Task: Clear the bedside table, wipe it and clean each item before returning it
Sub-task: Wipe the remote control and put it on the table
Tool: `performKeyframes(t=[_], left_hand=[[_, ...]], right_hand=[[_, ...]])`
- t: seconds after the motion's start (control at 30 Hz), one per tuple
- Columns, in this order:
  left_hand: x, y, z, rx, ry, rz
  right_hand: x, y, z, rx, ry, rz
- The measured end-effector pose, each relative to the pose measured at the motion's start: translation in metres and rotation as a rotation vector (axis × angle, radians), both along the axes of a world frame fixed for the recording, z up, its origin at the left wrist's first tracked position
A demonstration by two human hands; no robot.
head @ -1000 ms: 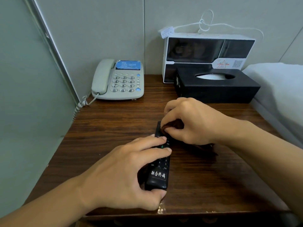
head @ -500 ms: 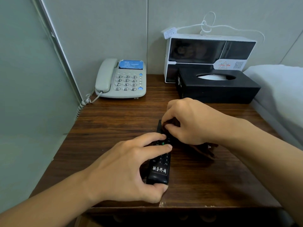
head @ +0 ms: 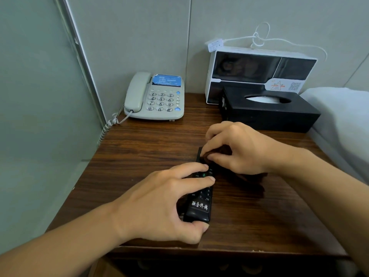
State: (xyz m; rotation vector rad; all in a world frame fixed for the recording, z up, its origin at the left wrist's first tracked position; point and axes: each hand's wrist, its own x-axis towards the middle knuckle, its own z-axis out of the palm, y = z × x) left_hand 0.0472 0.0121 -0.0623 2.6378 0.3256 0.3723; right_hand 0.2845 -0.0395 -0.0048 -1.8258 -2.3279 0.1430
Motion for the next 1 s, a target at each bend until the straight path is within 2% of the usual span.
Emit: performKeyframes(t=[0.23, 0.37, 0.43, 0.53, 0.6, 0.7, 0.87, 1.0], left_hand=[[-0.001, 0.001, -0.002, -0.009, -0.019, 0.005], [-0.001, 0.000, -0.002, -0.017, -0.021, 0.005], [-0.001, 0.000, -0.001, -0.028, -0.012, 0.001], [0.000, 0.000, -0.001, -0.015, -0.011, -0.001], [0.000, 0.000, -0.001, -0.011, -0.006, -0.004], [0.000, 0.001, -0.001, -0.010, -0.005, 0.000], [-0.002, -0.001, -0.001, -0.011, -0.007, 0.010], [-0.004, -0.001, 0.001, -0.021, 0.013, 0.014]], right_hand=[[-0.003, -0.005, -0.005, 0.050, 0.070, -0.083], [0.011, -0.012, -0.003, 0.015, -0.137, -0.177], [0.023, -0.018, 0.001, 0.040, -0.110, -0.220], [0.023, -0.016, 0.003, 0.208, 0.015, -0.164], [0.010, -0.012, -0.003, 0.201, 0.024, -0.064], [-0.002, -0.008, -0.016, 0.126, -0.011, -0.039], [-0.004, -0.010, -0.017, 0.193, -0.087, -0.099], [0.013, -0.016, -0.019, 0.173, -0.207, -0.211]])
